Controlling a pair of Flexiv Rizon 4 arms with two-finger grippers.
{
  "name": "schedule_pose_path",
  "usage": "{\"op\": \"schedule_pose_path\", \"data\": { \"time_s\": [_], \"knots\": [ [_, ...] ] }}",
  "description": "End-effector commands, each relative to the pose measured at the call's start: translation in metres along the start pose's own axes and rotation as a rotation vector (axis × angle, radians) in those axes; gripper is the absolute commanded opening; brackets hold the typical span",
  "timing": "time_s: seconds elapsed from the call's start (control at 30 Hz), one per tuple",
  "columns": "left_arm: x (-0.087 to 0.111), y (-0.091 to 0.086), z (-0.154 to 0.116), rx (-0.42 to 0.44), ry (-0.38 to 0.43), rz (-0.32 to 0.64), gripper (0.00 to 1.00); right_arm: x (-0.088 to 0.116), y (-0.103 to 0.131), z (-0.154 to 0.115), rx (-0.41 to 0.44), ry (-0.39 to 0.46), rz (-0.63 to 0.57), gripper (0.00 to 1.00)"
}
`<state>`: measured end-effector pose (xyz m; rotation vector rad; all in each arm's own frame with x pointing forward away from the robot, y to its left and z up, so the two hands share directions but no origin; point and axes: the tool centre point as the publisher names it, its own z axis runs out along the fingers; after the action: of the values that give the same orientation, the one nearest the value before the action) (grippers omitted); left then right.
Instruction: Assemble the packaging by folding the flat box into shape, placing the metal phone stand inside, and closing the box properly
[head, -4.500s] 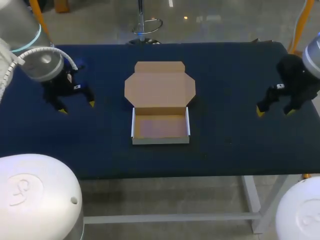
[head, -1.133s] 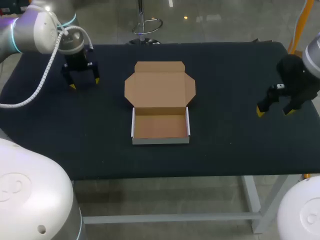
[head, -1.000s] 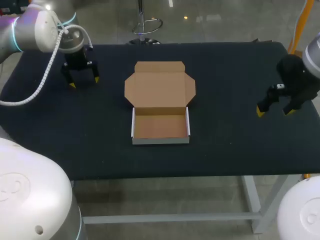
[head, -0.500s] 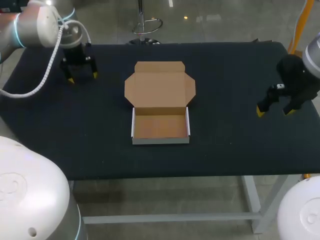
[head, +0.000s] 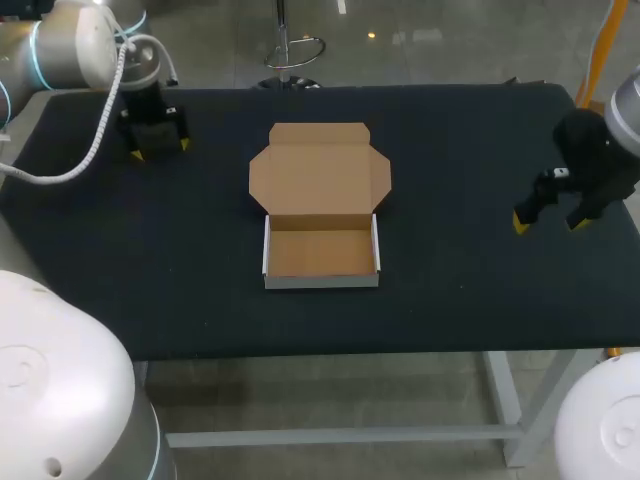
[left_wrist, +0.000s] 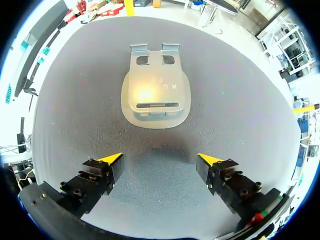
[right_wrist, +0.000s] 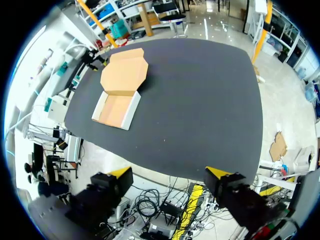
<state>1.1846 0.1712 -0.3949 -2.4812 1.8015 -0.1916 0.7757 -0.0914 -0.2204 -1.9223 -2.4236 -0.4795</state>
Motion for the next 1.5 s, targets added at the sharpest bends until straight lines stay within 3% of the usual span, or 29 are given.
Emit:
{"op": "schedule_pose_path", "data": {
  "time_s": [0.03,1.07,1.5],
  "knots": [
    [0.001,-0.01,0.005,-0.014,-0.007,0.001,1.0,0.0,0.0,-0.002,0.004,-0.001,0.0,1.0],
    [0.0,-0.049,0.01,0.008,-0.024,0.003,1.0,0.0,0.0,-0.002,0.004,-0.001,0.0,1.0],
    [0.003,-0.063,0.013,0.015,-0.026,0.0,0.94,0.0,0.0,-0.002,0.004,-0.001,0.0,1.0]
  ]
}}
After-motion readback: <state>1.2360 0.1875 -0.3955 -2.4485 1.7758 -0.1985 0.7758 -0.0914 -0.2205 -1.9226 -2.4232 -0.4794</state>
